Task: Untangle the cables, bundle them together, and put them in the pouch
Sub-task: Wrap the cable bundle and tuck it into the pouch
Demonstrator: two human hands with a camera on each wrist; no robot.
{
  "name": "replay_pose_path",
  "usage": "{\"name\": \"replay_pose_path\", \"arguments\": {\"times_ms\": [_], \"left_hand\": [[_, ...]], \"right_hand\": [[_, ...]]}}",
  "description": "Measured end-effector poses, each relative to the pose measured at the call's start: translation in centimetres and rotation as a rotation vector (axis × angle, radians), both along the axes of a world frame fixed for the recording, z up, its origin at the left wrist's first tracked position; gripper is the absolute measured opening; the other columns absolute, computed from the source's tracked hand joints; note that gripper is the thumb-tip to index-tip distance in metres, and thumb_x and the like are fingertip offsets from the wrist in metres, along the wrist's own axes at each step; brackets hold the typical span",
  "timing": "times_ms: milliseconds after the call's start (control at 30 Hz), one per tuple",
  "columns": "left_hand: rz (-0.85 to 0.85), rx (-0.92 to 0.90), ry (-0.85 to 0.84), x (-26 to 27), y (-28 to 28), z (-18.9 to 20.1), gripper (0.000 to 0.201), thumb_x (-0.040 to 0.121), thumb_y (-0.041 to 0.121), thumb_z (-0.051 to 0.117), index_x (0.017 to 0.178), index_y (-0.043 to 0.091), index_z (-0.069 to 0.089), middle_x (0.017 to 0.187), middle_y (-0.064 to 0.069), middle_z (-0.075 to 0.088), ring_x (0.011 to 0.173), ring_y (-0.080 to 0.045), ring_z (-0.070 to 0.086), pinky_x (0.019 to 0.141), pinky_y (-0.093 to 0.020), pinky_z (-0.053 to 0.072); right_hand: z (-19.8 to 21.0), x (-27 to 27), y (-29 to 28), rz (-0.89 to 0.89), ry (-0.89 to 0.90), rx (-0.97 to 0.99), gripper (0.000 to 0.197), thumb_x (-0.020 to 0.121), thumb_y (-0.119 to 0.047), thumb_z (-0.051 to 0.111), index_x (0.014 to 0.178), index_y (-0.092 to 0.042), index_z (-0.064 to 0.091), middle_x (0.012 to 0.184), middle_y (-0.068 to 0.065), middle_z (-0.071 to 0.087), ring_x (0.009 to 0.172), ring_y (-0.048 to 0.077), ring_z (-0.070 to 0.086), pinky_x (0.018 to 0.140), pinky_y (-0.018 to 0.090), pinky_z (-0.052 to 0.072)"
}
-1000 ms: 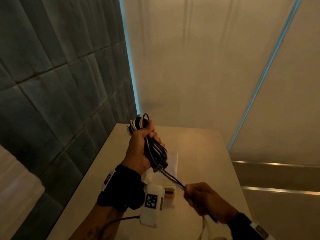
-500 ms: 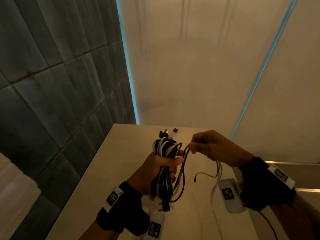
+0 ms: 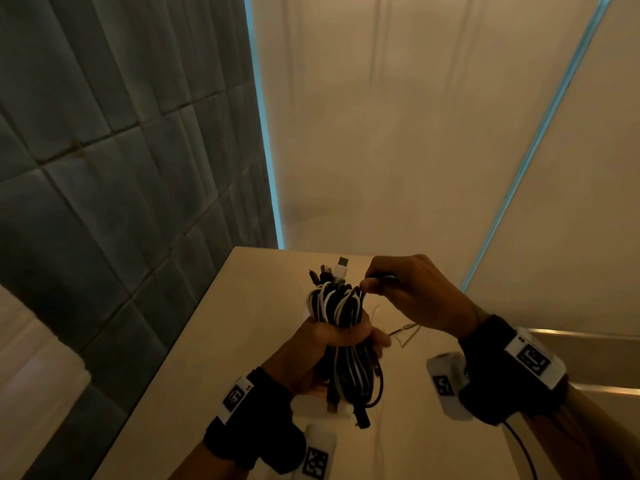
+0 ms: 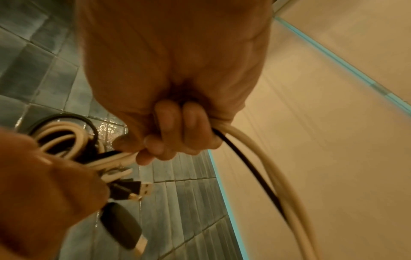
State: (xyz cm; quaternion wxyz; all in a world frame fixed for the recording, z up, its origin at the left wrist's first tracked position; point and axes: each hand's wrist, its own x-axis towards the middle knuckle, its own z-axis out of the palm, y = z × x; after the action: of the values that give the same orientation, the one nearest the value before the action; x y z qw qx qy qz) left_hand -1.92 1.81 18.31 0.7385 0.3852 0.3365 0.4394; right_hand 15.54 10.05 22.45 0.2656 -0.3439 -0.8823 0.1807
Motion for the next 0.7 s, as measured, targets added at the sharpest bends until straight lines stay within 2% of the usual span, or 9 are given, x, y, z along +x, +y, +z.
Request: {"name": "replay_pose_path", "arguments": {"times_ms": [67, 167, 233, 300, 400, 500, 567, 633, 700], "left_hand": [[0.002, -0.020, -0.067, 0.5, -0.2, -0.3, 0.008, 0.083, 0.009, 0.058, 0.075, 0.008, 0.059, 0.067, -0.008, 0.060, 0.062, -0.020, 0.058, 0.066, -0.034, 0.052], [0.028, -0.101, -0.090, 1.0, -0.1, -0.5, 0.012, 0.079, 0.012, 0.060, 0.069, 0.010, 0.054, 0.055, -0.002, 0.049, 0.049, -0.014, 0.049, 0.057, -0.029, 0.048], [0.083, -0.140, -0.100, 0.8, 0.1, -0.6, 0.015, 0.077, 0.015, 0.064, 0.070, 0.010, 0.052, 0.053, -0.001, 0.048, 0.046, -0.014, 0.048, 0.054, -0.028, 0.047], [0.157, -0.147, -0.112, 0.5, 0.2, -0.8, 0.017, 0.077, 0.017, 0.070, 0.070, 0.009, 0.057, 0.055, -0.003, 0.050, 0.048, -0.015, 0.051, 0.055, -0.029, 0.049], [0.232, -0.195, -0.133, 0.5, 0.3, -1.3, 0.017, 0.081, 0.020, 0.066, 0.072, 0.005, 0.066, 0.064, -0.006, 0.061, 0.056, -0.017, 0.060, 0.061, -0.031, 0.053], [0.271, -0.209, -0.147, 0.8, 0.5, -1.8, 0.022, 0.081, 0.024, 0.064, 0.064, 0.010, 0.066, 0.062, -0.004, 0.058, 0.054, -0.014, 0.056, 0.061, -0.029, 0.050], [0.314, -0.203, -0.124, 1.4, 0.6, -1.8, 0.024, 0.080, 0.026, 0.066, 0.060, 0.013, 0.063, 0.058, -0.002, 0.051, 0.051, -0.013, 0.051, 0.058, -0.027, 0.047], [0.345, -0.198, -0.107, 2.1, 0.7, -1.6, 0.020, 0.076, 0.028, 0.070, 0.061, 0.015, 0.065, 0.057, -0.001, 0.045, 0.051, -0.014, 0.049, 0.056, -0.028, 0.044], [0.355, -0.180, -0.086, 2.7, 0.9, -1.6, 0.020, 0.071, 0.035, 0.076, 0.069, 0.018, 0.066, 0.059, -0.001, 0.044, 0.053, -0.014, 0.049, 0.057, -0.029, 0.043]], "right_hand": [[-0.1, 0.5, 0.1, -0.009, 0.003, -0.014, 0.035, 0.086, -0.051, 0.056, 0.082, -0.019, 0.069, 0.065, -0.008, 0.063, 0.058, 0.005, 0.056, 0.057, 0.030, 0.044], [-0.9, 1.4, -0.3, -0.034, 0.070, -0.134, 0.033, 0.086, -0.045, 0.060, 0.076, -0.015, 0.070, 0.063, -0.005, 0.061, 0.058, 0.007, 0.052, 0.058, 0.031, 0.042], [-1.9, 2.3, -0.9, -0.034, 0.182, -0.317, 0.034, 0.089, -0.043, 0.054, 0.075, -0.015, 0.069, 0.059, -0.007, 0.053, 0.054, 0.006, 0.045, 0.055, 0.027, 0.036], [-3.0, 3.3, -1.8, -0.037, 0.316, -0.528, 0.036, 0.093, -0.038, 0.048, 0.082, -0.013, 0.071, 0.059, -0.006, 0.045, 0.051, 0.007, 0.036, 0.050, 0.023, 0.030], [-4.4, 4.3, -3.0, -0.023, 0.458, -0.703, 0.032, 0.095, -0.028, 0.048, 0.097, -0.008, 0.072, 0.066, 0.001, 0.048, 0.053, 0.010, 0.034, 0.047, 0.021, 0.027], [-5.1, 3.8, -4.3, -0.099, 0.615, -0.718, 0.023, 0.096, -0.014, 0.050, 0.102, -0.008, 0.072, 0.069, 0.003, 0.055, 0.054, 0.010, 0.036, 0.047, 0.022, 0.028], [-5.2, 2.9, -5.1, -0.248, 0.717, -0.657, 0.020, 0.096, -0.008, 0.051, 0.101, -0.011, 0.071, 0.069, 0.004, 0.061, 0.053, 0.012, 0.039, 0.046, 0.023, 0.032], [-5.2, 1.6, -5.6, -0.401, 0.797, -0.567, 0.015, 0.095, -0.007, 0.055, 0.095, -0.012, 0.069, 0.070, 0.006, 0.067, 0.052, 0.013, 0.044, 0.046, 0.022, 0.037], [-5.1, 0.1, -6.1, -0.489, 0.809, -0.461, 0.011, 0.093, -0.010, 0.058, 0.089, -0.014, 0.068, 0.073, 0.006, 0.069, 0.052, 0.010, 0.048, 0.047, 0.022, 0.041]]}}
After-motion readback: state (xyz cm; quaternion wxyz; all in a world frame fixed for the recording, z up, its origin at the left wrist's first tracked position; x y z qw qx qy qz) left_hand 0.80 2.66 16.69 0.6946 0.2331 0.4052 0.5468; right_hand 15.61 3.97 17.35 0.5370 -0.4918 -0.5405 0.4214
